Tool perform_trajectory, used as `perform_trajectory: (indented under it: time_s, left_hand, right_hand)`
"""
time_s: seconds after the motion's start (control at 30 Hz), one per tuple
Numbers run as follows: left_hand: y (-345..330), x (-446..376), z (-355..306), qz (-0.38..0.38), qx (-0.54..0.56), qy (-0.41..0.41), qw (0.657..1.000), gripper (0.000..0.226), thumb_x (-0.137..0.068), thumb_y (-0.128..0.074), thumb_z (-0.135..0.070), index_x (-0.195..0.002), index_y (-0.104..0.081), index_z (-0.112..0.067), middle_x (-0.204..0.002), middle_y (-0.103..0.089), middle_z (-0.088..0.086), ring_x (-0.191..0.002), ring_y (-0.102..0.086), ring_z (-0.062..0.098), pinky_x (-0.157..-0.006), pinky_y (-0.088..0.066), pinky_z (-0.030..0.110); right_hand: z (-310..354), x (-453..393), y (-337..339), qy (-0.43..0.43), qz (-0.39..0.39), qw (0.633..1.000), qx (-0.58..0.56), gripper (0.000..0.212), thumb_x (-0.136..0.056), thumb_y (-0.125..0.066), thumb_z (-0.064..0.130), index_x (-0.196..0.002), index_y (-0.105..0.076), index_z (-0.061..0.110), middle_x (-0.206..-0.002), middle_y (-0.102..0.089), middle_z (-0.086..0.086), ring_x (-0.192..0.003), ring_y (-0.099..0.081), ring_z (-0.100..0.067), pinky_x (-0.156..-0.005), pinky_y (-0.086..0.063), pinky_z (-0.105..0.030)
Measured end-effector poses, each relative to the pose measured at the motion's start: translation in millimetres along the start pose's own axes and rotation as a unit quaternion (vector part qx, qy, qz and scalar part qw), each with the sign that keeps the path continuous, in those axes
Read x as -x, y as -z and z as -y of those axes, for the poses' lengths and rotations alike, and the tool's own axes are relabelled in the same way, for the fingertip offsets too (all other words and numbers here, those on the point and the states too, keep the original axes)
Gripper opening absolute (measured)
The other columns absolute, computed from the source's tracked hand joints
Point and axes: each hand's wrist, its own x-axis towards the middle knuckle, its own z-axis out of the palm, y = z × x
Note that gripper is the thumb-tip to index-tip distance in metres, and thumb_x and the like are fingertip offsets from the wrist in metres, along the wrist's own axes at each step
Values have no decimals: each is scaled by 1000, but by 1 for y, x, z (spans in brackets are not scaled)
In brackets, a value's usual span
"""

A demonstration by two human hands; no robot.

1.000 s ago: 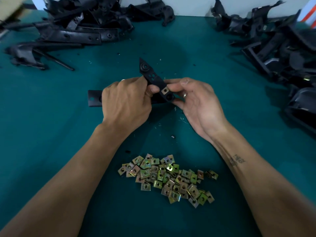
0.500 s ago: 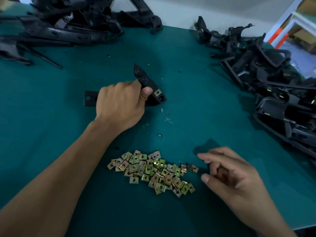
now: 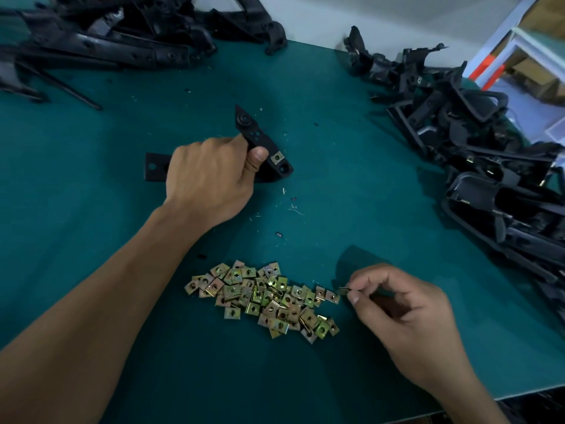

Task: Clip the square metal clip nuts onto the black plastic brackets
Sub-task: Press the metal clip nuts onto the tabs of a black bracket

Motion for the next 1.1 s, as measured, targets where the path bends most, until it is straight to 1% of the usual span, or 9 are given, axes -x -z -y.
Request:
perform_trajectory:
  time_s: [0.1,0.2,0.3,0.4,0.57,0.7,0.8,1.0,1.1]
  left_hand:
    - [0,0,-1,3,8,-6,1000,42,-103,-28,-47,-72,-31,-18,-61,-36,-1,-50,-30,24,-51,-20,30]
    - [2,0,-2,3,14,-20,1000,42,-103,-27,-46,-73,-31,-18,-61,-36,-3,-48,-30,24,-51,-19,29]
    - [3,0,-1,6,15,-22,1000,43,-102,-25,-46,-71,-33,-17,-61,-38,-3,-48,-30,24,-50,-15,29]
    - [5,0,-1,5,15,-25,1000,42,-102,-26,-43,-69,-34,-17,-60,-38,-4,-48,-30,24,-50,-14,29]
    - [8,0,-3,9,6,-13,1000,41,-102,-28,-40,-68,-33,-18,-59,-35,-5,-45,-28,24,-49,-11,28]
    - [9,0,-2,15,10,-10,1000,42,-101,-28,-41,-66,-33,-18,-59,-35,-5,-46,-29,25,-50,-14,29]
    - [9,0,-1,17,41,-19,999,45,-101,-26,-43,-65,-32,-18,-58,-35,-6,-46,-31,26,-50,-17,30]
    - [8,-1,-2,35,27,-21,999,44,-100,-29,-44,-65,-34,-18,-60,-36,-6,-50,-33,27,-52,-16,33]
    - [9,-2,-3,32,26,-22,999,40,-99,-30,-41,-66,-32,-19,-60,-35,-7,-51,-31,26,-52,-17,32]
  right_hand:
    - [-2,-5,2,-47,-52,989,-127,24,-85,-72,-2,-84,-76,22,-74,-68,-2,-69,-62,-12,-66,-50,-19]
    - [-9,-23,1,-93,-75,966,-229,33,-88,-61,-16,-88,-77,13,-72,-65,-9,-69,-54,-21,-63,-47,-23]
    - [-9,-54,-10,-98,-79,944,-305,36,-93,-53,-16,-90,-78,10,-74,-62,-7,-71,-54,-20,-62,-46,-23]
    - [-6,-93,-28,-102,-72,935,-331,30,-97,-52,-11,-99,-77,6,-77,-62,-6,-72,-54,-16,-62,-46,-22]
    - [7,-155,-65,-103,-60,917,-381,24,-102,-48,-7,-98,-68,4,-77,-64,0,-72,-55,-11,-65,-46,-21]
    - [16,-185,-83,-83,-75,889,-445,23,-102,-48,-7,-94,-65,6,-78,-65,-4,-66,-57,-12,-55,-43,-19]
    - [15,-186,-86,-49,-43,900,-431,21,-102,-50,-4,-97,-67,7,-74,-69,-8,-52,-57,-10,-48,-40,-21]
    - [14,-183,-87,-29,-9,901,-433,20,-90,-62,6,-87,-80,14,-89,-77,-9,-84,-70,-20,-80,-54,-33]
    - [14,-183,-89,-7,-19,916,-401,26,-94,-62,-2,-95,-80,17,-89,-78,-9,-86,-73,-20,-83,-57,-32]
